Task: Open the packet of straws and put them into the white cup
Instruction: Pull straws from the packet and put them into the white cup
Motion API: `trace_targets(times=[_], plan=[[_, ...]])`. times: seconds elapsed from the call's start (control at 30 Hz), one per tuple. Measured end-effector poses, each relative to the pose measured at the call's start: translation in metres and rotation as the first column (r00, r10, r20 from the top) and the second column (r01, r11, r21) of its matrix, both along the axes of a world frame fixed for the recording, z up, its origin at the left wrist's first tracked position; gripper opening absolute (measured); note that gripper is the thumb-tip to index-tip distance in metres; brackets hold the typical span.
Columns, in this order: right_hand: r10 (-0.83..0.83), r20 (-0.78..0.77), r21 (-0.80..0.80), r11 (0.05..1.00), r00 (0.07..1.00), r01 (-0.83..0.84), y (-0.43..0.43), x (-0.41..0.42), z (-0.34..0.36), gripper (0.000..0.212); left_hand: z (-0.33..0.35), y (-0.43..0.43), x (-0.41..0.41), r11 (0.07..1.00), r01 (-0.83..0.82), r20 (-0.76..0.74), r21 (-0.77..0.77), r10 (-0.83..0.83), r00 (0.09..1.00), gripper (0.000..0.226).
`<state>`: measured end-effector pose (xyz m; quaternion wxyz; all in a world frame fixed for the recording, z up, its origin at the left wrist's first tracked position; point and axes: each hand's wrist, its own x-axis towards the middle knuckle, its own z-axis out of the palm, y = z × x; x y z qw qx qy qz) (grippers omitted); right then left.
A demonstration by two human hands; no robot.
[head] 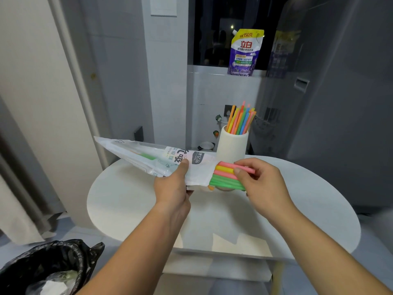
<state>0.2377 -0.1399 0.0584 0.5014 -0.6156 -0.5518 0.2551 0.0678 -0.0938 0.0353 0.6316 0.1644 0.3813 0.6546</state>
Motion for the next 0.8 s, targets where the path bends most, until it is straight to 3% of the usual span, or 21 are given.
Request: trace_targets(times=[0.17, 0.3, 0.5, 0.6, 0.7, 0.8], plan=[[-0.016, -0.040, 0.021, 1.000, 0.999, 0.017, -0.002, 0.008, 0.009, 0.014, 0.001, 0.001, -0.002, 0.999, -0.042, 0.048, -0.034, 0.043, 0.998, 0.042], [-0.010, -0.215, -0.016, 1.000, 0.977, 0.006, -0.002, 0.011, 0.012, 0.013, 0.001, 0.002, -0.001, 0.998, -0.055, 0.065, -0.026, 0.056, 0.996, 0.043], [-0.032, -0.520, -0.020, 0.999, 0.853, 0.025, 0.005, 0.007, 0.011, 0.013, -0.001, 0.002, 0.001, 0.997, -0.038, 0.105, -0.060, 0.044, 0.993, 0.046], [0.007, -0.663, 0.007, 1.000, 0.749, -0.003, 0.007, 0.001, 0.010, 0.014, -0.001, 0.003, 0.003, 0.997, -0.025, 0.121, -0.073, 0.034, 0.992, 0.045], [0.080, -0.730, 0.052, 0.997, 0.679, -0.061, 0.008, -0.007, 0.009, 0.014, 0.000, 0.003, 0.003, 0.997, -0.011, 0.137, -0.072, 0.020, 0.990, 0.044], [0.095, -0.728, 0.074, 0.995, 0.678, -0.061, 0.009, -0.011, 0.009, 0.014, 0.000, 0.004, 0.002, 0.997, 0.001, 0.152, -0.079, 0.011, 0.988, 0.044]])
